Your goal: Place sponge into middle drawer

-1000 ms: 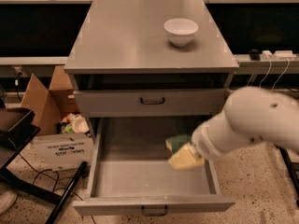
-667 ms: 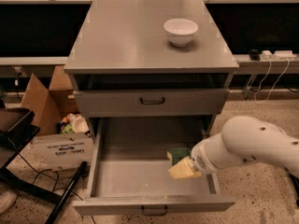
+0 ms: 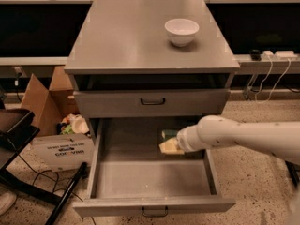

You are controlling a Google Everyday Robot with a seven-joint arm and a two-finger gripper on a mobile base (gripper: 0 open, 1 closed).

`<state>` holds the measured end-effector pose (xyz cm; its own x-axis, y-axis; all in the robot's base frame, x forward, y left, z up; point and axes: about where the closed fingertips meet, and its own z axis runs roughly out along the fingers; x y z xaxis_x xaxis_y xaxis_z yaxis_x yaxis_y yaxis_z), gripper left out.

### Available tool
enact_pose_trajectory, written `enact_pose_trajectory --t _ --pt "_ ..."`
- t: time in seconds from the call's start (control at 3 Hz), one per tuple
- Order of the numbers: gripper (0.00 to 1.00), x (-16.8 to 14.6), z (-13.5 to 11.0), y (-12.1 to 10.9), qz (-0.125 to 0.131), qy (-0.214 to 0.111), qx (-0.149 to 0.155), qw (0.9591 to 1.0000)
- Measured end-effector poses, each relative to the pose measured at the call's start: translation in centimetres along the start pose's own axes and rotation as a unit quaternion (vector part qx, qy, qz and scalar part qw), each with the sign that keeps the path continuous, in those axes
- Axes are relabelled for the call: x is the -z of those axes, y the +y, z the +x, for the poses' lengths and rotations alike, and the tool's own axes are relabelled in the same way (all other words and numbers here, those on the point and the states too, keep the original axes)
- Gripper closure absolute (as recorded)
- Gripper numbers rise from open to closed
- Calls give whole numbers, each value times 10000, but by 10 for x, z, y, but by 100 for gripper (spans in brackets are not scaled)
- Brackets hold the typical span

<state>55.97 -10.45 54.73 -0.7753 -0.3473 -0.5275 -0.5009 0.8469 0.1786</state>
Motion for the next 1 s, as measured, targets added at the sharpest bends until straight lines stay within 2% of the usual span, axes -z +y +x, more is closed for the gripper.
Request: enact_pose_trajectory --t 0.33,0.67,1.0 --pt "100 -63 -31 -29 168 -357 -217 9990" --pt "100 -101 -40 -42 15 -514 -346 9981" --pt "100 -89 -11 -50 -229 -542 -615 9964"
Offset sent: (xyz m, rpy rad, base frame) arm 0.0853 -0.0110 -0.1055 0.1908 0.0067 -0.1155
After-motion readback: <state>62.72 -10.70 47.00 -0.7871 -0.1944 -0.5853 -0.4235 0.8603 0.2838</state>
